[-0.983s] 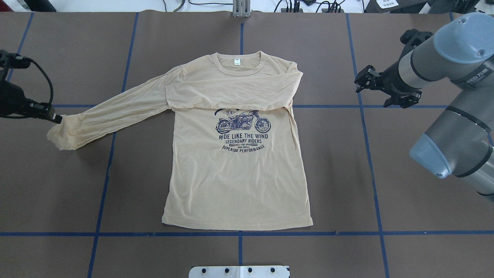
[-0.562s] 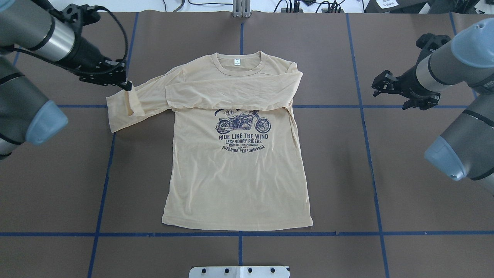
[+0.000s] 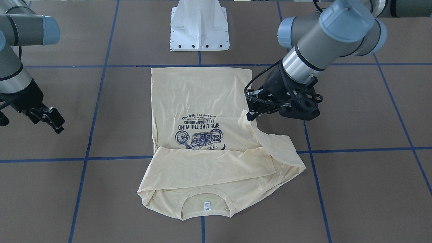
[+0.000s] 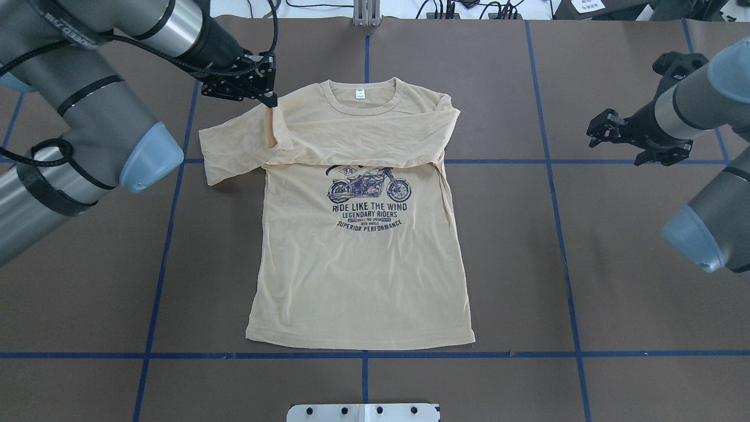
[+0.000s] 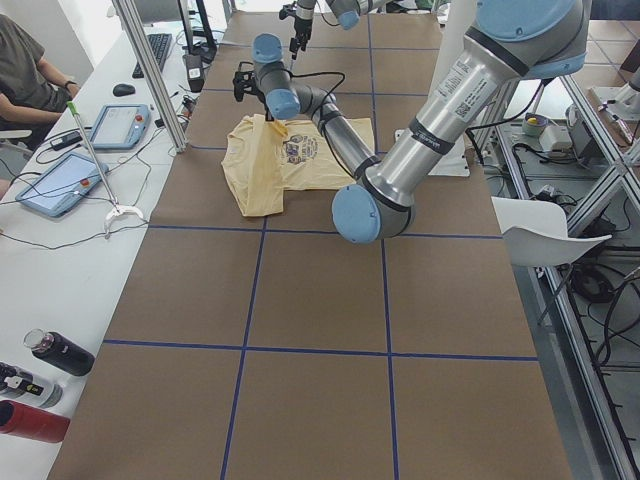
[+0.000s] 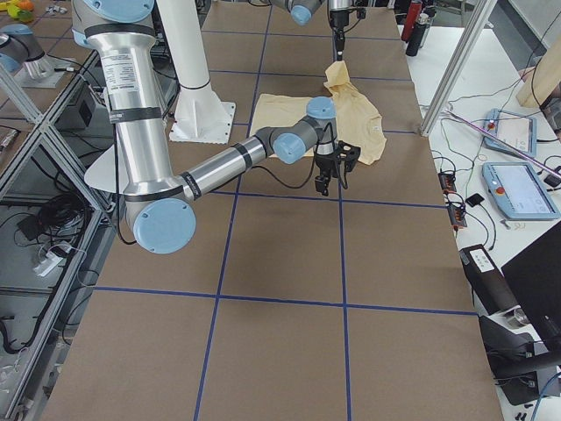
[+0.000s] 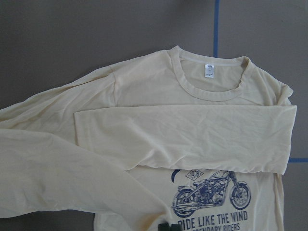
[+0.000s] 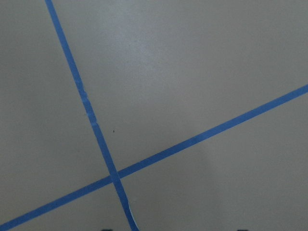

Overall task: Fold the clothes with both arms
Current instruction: 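Carry the grasped sleeve across the shirt body toward the collar, then release the sleeve with the left gripper while the right gripper moves to the hem corner, then move the left gripper to the other hem corner and grasp both hem corners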

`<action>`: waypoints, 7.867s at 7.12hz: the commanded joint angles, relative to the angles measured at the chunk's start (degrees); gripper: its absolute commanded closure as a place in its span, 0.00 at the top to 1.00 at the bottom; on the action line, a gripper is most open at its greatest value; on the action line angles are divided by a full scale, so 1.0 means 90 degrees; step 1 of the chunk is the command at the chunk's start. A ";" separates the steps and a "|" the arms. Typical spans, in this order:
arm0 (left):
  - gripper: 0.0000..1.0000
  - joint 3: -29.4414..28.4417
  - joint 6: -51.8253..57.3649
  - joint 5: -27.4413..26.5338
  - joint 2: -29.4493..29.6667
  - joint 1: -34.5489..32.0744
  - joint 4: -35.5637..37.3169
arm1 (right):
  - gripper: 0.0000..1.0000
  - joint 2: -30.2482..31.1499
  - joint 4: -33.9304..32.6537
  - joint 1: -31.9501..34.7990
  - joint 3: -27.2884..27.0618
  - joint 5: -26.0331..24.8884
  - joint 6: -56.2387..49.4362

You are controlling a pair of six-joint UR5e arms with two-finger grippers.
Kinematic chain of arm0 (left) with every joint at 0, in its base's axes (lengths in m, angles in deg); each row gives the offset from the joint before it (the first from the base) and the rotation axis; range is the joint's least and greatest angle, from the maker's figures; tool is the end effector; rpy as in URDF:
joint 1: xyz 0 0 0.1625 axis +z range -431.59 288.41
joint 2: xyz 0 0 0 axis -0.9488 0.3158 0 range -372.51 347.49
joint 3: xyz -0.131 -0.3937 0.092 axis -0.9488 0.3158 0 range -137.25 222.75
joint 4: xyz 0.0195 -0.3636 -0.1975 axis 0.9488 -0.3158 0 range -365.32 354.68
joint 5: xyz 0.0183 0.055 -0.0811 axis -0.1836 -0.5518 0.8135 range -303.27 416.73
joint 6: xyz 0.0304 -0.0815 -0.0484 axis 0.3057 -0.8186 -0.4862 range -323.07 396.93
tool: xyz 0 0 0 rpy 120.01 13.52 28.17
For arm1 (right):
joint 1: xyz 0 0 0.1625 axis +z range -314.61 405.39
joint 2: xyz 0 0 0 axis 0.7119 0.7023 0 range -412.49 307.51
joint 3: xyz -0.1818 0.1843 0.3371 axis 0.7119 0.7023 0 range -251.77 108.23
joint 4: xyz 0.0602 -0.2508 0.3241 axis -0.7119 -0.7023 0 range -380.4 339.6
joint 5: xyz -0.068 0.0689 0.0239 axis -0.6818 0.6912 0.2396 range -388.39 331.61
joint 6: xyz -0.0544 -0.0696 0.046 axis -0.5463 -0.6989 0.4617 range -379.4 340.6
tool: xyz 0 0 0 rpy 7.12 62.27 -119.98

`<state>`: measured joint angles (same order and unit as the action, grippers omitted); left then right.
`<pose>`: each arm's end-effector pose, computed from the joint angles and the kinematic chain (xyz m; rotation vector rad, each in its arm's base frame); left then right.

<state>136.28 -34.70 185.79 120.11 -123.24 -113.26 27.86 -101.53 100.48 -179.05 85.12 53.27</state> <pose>0.3619 -0.5712 0.1366 0.1169 1.2200 -0.1254 -0.2411 -0.5089 0.4197 0.0441 -0.7390 0.5009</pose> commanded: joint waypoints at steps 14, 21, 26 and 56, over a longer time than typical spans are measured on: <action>1.00 -0.3949 -0.1689 -0.2633 0.2717 0.1453 -0.2518 | 0.99 0.0360 0.0001 0.0520 0.0094 0.0063 -0.0877; 0.99 0.1044 -0.1347 -0.1879 -0.1141 0.1246 -0.1736 | 0.98 0.0486 0.0030 -0.3857 -0.1575 -0.2421 0.4508; 0.99 0.0966 -0.1357 -0.1899 -0.1170 0.1246 -0.1736 | 0.97 -0.0205 -0.0029 -0.5397 -0.1228 -0.3637 0.6261; 0.65 0.2030 -0.3310 -0.3285 -0.3485 0.4245 -0.0584 | 0.00 0.0174 -0.0039 -0.5437 -0.1616 -0.3511 0.6272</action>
<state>154.43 -64.46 156.24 88.70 -84.89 -118.52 29.27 -101.94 51.54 -193.55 53.52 109.71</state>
